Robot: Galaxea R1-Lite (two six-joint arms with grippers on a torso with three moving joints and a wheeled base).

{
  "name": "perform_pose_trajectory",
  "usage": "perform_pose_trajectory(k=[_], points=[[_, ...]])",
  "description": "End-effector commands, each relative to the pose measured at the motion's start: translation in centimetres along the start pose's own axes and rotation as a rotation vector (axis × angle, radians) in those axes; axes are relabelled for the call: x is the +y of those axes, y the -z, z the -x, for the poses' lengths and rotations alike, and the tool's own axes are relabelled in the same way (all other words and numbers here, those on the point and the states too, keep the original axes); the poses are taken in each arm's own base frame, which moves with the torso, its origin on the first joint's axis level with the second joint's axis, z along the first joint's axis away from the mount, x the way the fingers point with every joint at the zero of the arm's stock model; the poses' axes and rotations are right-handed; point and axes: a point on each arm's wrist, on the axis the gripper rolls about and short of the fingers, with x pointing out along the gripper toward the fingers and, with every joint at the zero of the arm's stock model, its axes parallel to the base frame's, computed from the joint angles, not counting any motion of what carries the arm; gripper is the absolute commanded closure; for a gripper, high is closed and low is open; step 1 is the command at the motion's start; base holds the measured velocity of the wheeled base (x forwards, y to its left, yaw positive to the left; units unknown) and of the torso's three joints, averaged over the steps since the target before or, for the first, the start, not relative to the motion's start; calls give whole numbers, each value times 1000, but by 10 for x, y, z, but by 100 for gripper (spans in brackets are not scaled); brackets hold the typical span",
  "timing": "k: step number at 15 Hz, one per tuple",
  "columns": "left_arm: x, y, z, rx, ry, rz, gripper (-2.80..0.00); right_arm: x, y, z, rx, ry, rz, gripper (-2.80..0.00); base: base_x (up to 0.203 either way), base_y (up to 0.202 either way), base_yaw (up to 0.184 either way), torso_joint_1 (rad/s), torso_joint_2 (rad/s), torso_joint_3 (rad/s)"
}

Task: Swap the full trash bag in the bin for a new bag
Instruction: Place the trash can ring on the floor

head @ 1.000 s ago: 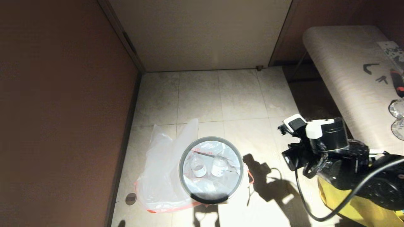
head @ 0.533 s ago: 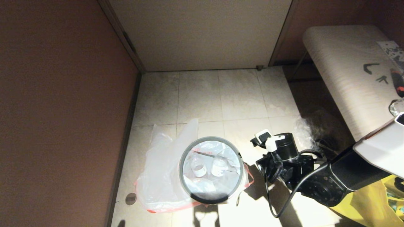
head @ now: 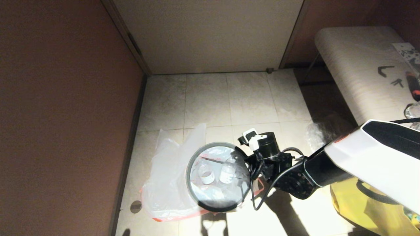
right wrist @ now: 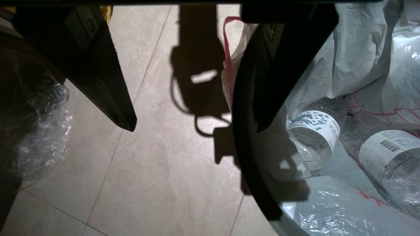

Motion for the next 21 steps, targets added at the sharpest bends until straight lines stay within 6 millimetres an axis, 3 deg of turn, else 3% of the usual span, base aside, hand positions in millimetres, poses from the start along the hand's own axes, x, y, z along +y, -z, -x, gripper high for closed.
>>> perform_pose_trajectory(k=[1, 12, 13, 21], points=[[0, 0, 0, 2, -1, 1, 0, 11, 2, -11, 3, -5, 10, -280, 0, 0, 0, 0, 0, 0], [0, 0, 0, 2, -1, 1, 0, 25, 12, -43, 7, 6, 4, -280, 0, 0, 0, 0, 0, 0], [0, 0, 0, 2, -1, 1, 0, 27, 14, -44, 12, 4, 8, 0, 0, 0, 0, 0, 0, 0], [0, 0, 0, 2, -1, 1, 0, 25, 14, -45, 11, 11, 3, 0, 0, 0, 0, 0, 0, 0]])
